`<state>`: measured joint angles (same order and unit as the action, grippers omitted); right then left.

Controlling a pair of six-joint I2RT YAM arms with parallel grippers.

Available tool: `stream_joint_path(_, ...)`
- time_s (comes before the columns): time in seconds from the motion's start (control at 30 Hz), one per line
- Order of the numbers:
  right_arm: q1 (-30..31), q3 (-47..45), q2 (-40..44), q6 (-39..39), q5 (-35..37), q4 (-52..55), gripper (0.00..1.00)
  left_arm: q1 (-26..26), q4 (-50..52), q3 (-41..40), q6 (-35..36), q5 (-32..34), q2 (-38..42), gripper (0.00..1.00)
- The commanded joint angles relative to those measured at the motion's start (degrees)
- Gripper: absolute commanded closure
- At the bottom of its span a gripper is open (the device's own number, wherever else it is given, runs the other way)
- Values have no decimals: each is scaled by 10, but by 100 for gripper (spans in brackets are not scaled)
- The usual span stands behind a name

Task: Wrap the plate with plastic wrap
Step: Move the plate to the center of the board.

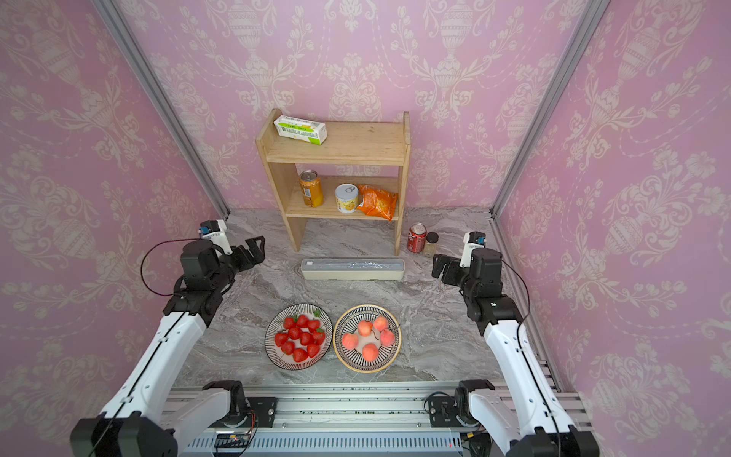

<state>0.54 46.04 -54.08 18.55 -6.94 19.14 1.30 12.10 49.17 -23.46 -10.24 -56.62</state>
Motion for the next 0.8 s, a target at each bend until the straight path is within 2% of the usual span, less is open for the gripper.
stream_joint_path(0.0,9,2,16,62,-73,164,0,78,279,27,-50,-45,53,1)
stream_joint_path(0.1,21,-8,16,78,-101,187,0,185,362,26,-123,-52,94,1)
stream_joint_path(0.23,49,-17,3,93,-90,188,0,362,379,6,-226,-17,115,1)
stream_joint_path(0.33,68,-9,-18,102,-84,182,0,469,348,5,-263,13,86,1)
stream_joint_path(0.47,90,9,-39,100,-71,185,0,579,223,-44,-326,1,22,1)
stream_joint_path(0.57,94,12,-44,100,-63,185,0,605,172,-64,-350,-3,-15,1)
stream_joint_path(0.77,96,8,-43,97,-49,187,0,601,138,-102,-380,-24,-55,1)
